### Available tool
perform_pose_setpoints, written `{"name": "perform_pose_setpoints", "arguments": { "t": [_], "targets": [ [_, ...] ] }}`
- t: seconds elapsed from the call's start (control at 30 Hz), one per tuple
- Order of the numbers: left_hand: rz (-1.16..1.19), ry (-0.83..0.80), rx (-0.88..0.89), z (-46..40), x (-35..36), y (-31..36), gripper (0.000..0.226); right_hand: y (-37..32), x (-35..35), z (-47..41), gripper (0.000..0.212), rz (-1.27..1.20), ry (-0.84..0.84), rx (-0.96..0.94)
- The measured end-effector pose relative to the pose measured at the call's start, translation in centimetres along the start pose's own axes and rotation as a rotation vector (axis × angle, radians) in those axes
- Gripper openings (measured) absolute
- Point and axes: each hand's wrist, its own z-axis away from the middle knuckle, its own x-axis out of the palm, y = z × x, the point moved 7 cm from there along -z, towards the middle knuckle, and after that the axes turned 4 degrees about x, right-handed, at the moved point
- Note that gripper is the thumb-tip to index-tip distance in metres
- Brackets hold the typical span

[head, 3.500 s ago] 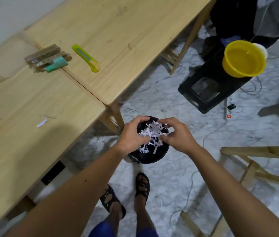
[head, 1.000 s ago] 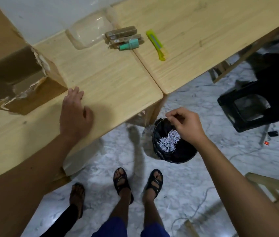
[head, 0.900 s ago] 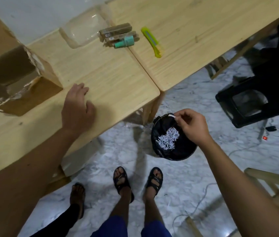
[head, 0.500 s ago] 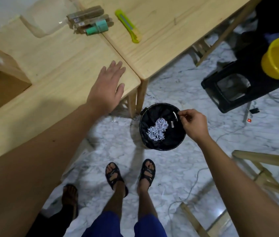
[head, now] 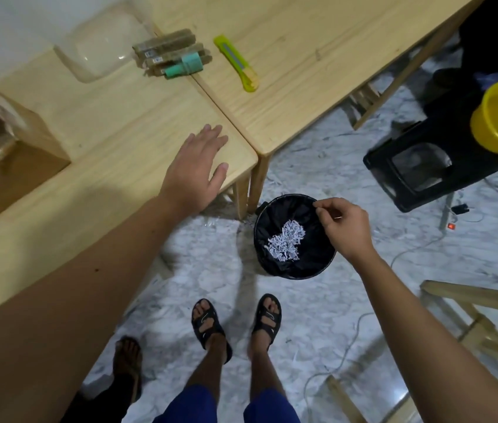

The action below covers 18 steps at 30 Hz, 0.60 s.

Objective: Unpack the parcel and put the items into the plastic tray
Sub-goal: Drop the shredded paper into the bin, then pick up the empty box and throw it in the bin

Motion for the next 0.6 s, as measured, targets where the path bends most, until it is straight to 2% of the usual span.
{"name": "perform_pose_setpoints", "arguments": {
  "t": [0.13,0.27,0.47,0.53,0.6],
  "targets": [
    [0.071,0.078,-0.091,2.0,-3.2,-1.1,0.048,-7.1,0.5,-0.1,0.012,-0.077,-0.025,-0.115],
    [0.096,0.230,-0.166,4.4,-9.3,-3.0,0.041,-17.0,2.9,0.0,0.013,-0.155,-0.132,-0.240],
    [-0.048,0.540,-0.209,10.2,-21.1,-7.3,0.036,-32.2,10.4,1.6,0.019,-0.233,-0.302,-0.460],
    [-0.081,0.652,-0.317,13.1,-24.3,-9.8,0.035,-36.4,14.1,2.6,0.026,-0.239,-0.375,-0.523],
    [-0.052,0.762,-0.497,16.1,-26.3,-12.7,0.036,-40.5,18.3,3.6,0.037,-0.214,-0.457,-0.577]
  ]
}}
